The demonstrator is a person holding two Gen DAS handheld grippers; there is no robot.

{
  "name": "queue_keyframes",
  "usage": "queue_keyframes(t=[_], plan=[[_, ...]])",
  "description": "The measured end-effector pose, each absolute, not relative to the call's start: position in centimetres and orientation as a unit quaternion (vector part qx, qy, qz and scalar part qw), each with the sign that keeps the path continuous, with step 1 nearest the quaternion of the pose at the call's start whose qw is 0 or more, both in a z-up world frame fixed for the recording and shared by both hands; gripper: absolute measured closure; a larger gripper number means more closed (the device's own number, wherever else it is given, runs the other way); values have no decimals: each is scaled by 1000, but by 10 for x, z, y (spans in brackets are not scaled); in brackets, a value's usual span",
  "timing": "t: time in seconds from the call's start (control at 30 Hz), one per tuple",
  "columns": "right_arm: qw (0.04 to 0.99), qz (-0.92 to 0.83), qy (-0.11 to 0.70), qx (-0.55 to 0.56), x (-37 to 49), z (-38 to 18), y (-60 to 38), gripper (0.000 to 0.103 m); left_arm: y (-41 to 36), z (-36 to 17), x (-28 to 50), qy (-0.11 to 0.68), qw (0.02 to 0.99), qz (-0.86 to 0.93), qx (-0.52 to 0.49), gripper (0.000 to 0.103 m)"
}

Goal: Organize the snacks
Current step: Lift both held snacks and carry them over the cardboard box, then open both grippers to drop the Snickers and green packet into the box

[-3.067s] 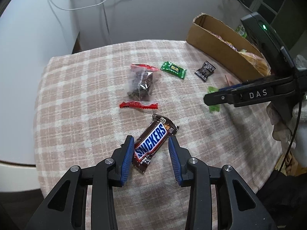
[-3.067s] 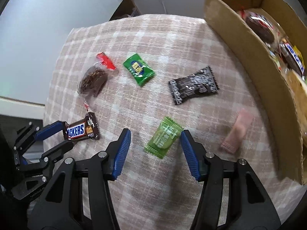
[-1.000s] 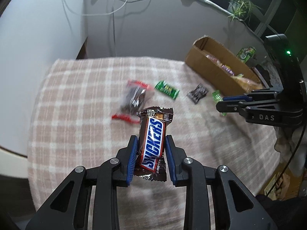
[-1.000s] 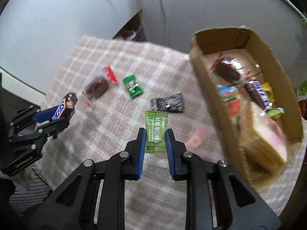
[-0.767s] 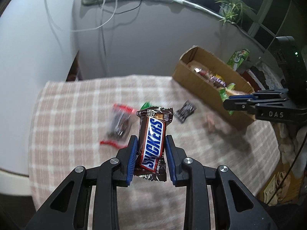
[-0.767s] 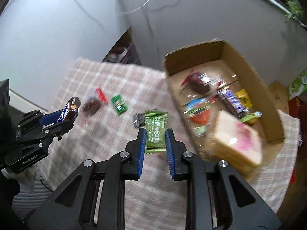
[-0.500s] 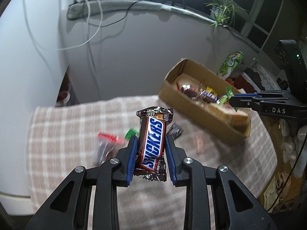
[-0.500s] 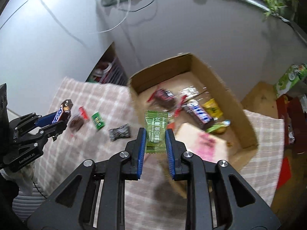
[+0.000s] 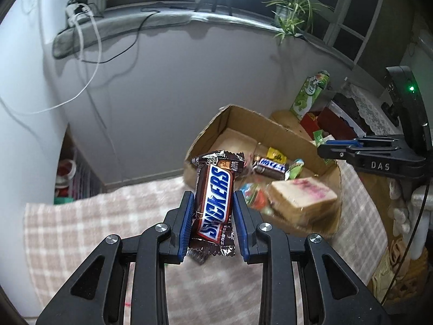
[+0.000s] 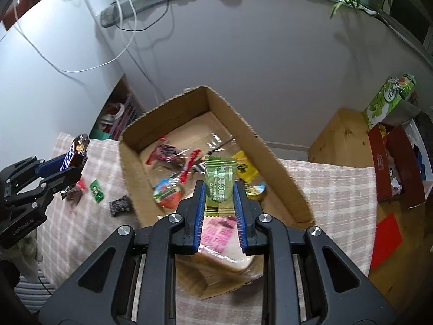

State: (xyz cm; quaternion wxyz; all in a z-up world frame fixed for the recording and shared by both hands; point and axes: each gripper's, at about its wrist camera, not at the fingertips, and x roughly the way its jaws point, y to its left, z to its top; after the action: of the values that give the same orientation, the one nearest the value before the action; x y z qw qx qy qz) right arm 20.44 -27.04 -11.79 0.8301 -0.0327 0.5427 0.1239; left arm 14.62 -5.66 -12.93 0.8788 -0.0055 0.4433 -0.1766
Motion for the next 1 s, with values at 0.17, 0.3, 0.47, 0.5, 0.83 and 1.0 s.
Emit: queue_keyframes(t=[0.17, 0.3, 0.47, 0.5, 0.83, 1.0], plan=[[827, 119, 549, -30, 213, -127, -277, 81, -75, -130, 161, 444, 877, -184, 4, 76], [824, 118, 554, -29, 219, -135, -279, 81, -87, -133, 172, 447, 874, -188, 11, 76], [819, 119, 561, -29, 224, -145, -278, 81, -98, -139, 185, 455, 870, -187, 15, 76], [818, 119, 562, -29, 225, -147, -279, 81, -100, -140, 186, 457, 869, -188, 15, 76], [814, 114, 568, -30, 230, -154, -281, 81, -115, -142, 194, 457, 868, -192, 27, 76], [815, 114, 568, -35, 229, -153, -280, 80, -119, -143, 196, 461, 865, -195, 32, 75]])
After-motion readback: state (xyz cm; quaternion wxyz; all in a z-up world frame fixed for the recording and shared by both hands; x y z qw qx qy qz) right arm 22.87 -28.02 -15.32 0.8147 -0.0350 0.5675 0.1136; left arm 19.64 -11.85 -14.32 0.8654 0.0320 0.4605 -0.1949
